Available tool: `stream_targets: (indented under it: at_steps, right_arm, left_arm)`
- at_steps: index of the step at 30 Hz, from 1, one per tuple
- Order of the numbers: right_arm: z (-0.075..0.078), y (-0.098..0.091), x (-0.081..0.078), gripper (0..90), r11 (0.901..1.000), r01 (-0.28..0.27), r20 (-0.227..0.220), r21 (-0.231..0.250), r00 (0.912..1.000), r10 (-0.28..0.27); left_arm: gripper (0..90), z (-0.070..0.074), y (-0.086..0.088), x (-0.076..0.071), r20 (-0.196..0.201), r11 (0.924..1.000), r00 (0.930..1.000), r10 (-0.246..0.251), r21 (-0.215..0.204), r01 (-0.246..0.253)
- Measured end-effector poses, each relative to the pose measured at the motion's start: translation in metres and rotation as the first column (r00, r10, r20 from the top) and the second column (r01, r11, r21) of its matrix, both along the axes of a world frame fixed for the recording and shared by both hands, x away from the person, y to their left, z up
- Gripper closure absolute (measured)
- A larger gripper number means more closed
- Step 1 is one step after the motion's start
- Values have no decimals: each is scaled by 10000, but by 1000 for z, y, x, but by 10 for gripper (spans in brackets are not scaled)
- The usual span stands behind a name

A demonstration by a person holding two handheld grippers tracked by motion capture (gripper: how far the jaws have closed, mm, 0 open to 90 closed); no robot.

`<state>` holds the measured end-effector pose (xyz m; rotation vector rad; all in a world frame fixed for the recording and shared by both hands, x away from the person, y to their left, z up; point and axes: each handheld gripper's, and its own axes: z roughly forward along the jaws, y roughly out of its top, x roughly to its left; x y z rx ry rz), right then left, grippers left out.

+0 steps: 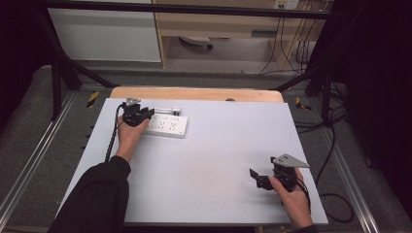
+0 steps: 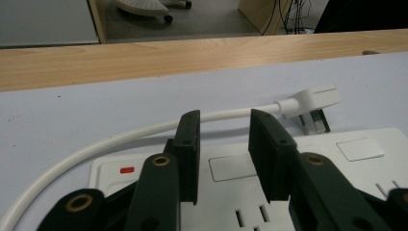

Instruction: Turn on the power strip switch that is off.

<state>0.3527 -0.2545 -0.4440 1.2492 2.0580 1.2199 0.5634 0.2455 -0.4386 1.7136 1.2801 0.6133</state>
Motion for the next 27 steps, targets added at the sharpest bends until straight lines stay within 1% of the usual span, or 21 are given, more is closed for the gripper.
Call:
stream_targets:
  at_steps: [4, 7, 9, 11, 13, 17, 21, 25, 27]
  right_arm:
    - [0, 0, 0, 31, 10000, 0, 21, -12, 10000, 0]
    - [0, 0, 0, 31, 10000, 5, 16, -9, 10000, -5]
    - [0, 0, 0, 31, 10000, -5, 15, -7, 10000, 5]
    - [0, 1, 0, 31, 10000, -37, 2, -25, 10000, 37]
    - [0, 1, 0, 31, 10000, -50, 5, -44, 10000, 50]
    - [0, 1, 0, 31, 10000, -51, 12, -41, 10000, 51]
    - [0, 1, 1, 31, 10000, -46, 29, -46, 10000, 46]
    - [0, 1, 0, 31, 10000, -63, 31, -52, 10000, 63]
    - [0, 1, 0, 31, 10000, -59, 31, -48, 10000, 59]
  left_arm:
    - [557, 2, 0, -1, 37, 10000, 10000, -40, -9, 40]
    - [493, 4, 1, -2, -32, 9998, 9999, -110, -167, 109]
    - [435, 4, 1, -2, -87, 9995, 9999, -54, -299, 51]
    - [374, 6, 1, -3, -1, 9995, 10000, -1, -322, 1]
    - [334, 7, 1, -3, 82, 9994, 10000, -22, -340, 24]
    - [239, 8, -1, -4, -98, 9991, 9997, -218, -379, 214]
    - [157, 8, -3, -5, -274, 9988, 9989, -379, -308, 370]
    - [125, 8, -5, -6, -295, 9989, 9988, -388, -287, 379]
    - [124, 9, -5, -7, -364, 9988, 9983, -455, -222, 447]
